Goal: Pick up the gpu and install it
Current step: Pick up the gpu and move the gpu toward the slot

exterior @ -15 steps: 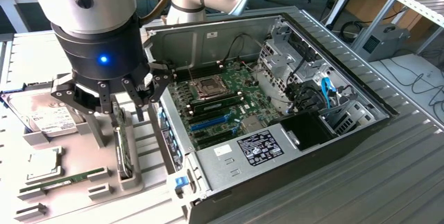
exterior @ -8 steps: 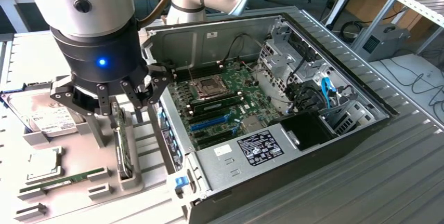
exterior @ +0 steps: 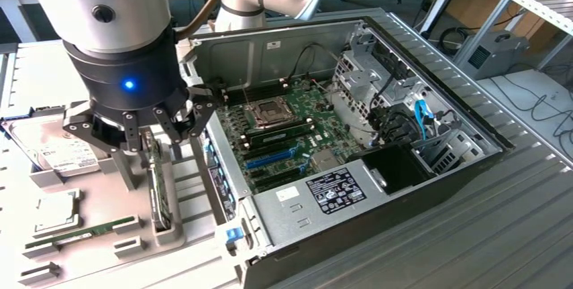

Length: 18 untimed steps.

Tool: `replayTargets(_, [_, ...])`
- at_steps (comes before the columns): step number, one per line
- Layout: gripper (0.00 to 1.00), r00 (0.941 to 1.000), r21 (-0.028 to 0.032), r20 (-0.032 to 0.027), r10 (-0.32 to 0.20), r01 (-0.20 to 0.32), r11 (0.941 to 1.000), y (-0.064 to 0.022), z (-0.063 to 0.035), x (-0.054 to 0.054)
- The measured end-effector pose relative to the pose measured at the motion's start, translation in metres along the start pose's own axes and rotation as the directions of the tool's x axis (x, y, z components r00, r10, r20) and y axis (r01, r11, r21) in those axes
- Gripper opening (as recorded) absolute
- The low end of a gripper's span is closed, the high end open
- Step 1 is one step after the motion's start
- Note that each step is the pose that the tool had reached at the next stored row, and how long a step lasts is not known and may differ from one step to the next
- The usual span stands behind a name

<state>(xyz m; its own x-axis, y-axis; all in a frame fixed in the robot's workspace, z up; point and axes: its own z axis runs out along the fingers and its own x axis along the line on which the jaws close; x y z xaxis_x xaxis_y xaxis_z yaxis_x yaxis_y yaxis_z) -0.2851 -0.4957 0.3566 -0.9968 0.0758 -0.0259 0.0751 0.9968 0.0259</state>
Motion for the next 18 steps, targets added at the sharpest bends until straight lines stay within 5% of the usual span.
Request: replayTargets(18, [0.42, 1.0, -0.0001, 0.0001, 0.0, 0.0, 1.0, 0.0005, 0.0129, 0.007])
